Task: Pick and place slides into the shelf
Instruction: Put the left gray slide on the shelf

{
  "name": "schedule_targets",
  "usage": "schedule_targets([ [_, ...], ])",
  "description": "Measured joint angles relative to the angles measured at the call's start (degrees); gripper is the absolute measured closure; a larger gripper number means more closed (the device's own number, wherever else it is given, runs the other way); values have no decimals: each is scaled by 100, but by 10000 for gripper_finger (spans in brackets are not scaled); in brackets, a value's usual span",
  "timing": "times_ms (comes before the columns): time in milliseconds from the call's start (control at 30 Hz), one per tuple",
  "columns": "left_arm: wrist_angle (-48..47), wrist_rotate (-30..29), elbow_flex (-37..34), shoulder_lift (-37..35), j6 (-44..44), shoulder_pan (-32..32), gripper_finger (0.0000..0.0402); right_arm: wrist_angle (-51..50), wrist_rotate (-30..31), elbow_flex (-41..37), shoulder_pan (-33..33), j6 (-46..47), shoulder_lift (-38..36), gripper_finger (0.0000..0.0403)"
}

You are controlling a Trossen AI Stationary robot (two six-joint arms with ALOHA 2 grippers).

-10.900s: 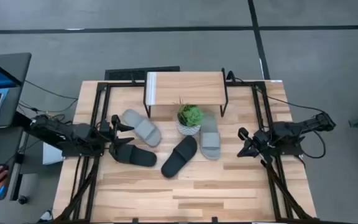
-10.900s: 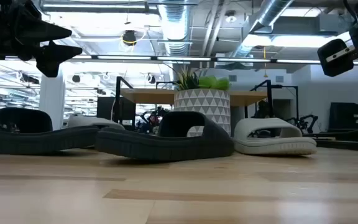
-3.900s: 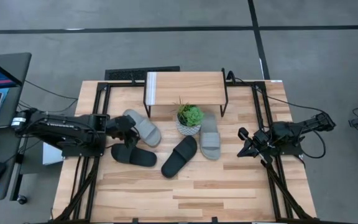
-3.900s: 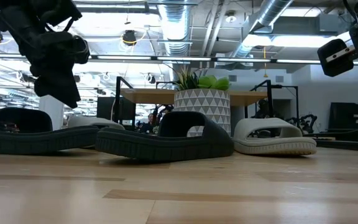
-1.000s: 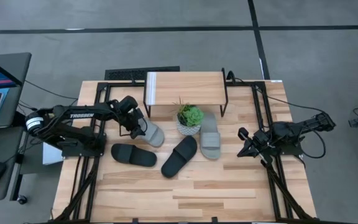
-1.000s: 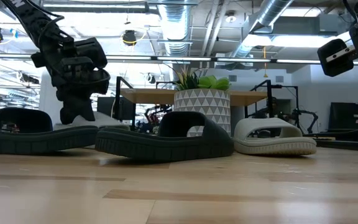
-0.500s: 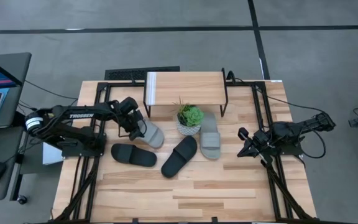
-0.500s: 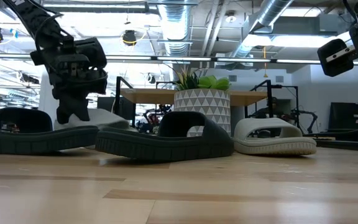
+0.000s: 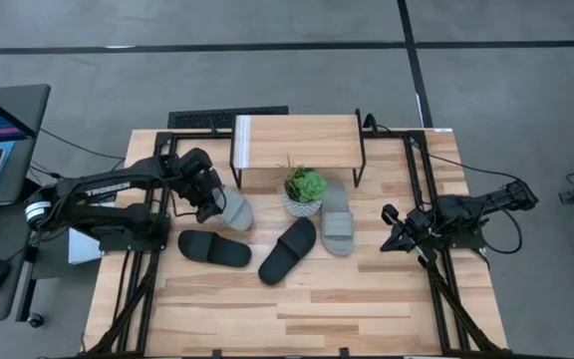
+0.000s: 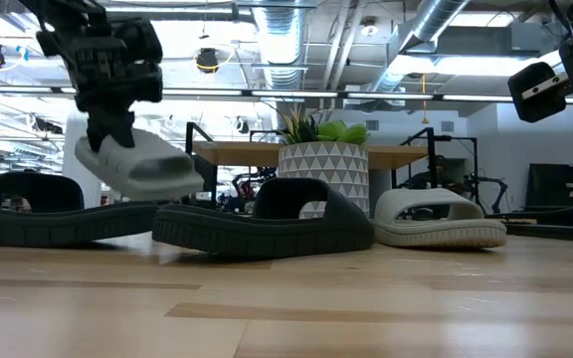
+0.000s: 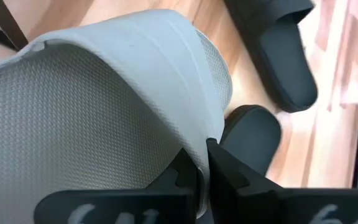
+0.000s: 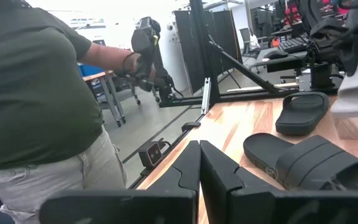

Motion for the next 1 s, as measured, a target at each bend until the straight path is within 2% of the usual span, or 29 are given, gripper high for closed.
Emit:
schedule_targets([
  [433, -183, -276, 638, -1012, -693, -63, 401, 0, 0, 0, 0, 0, 0, 403],
  [533, 76, -368, 781, -1257, -1049, -77, 401, 0, -1, -1, 0, 0, 0, 403],
  [633, 564, -740, 835, -1480, -1536, -224, 401, 0, -1, 0, 1, 0, 1, 403],
  [700, 977, -1189, 835, -1617, -1933, -387, 401, 0, -1, 1, 1, 0, 2, 403],
  [767, 1350, -1925, 841, -1706, -2434, -614, 401, 0, 1, 1, 0, 0, 2, 403],
  [1000, 2441, -5241, 842, -1636, -3909, -1853, 401, 0, -1, 0, 0, 0, 2, 403],
])
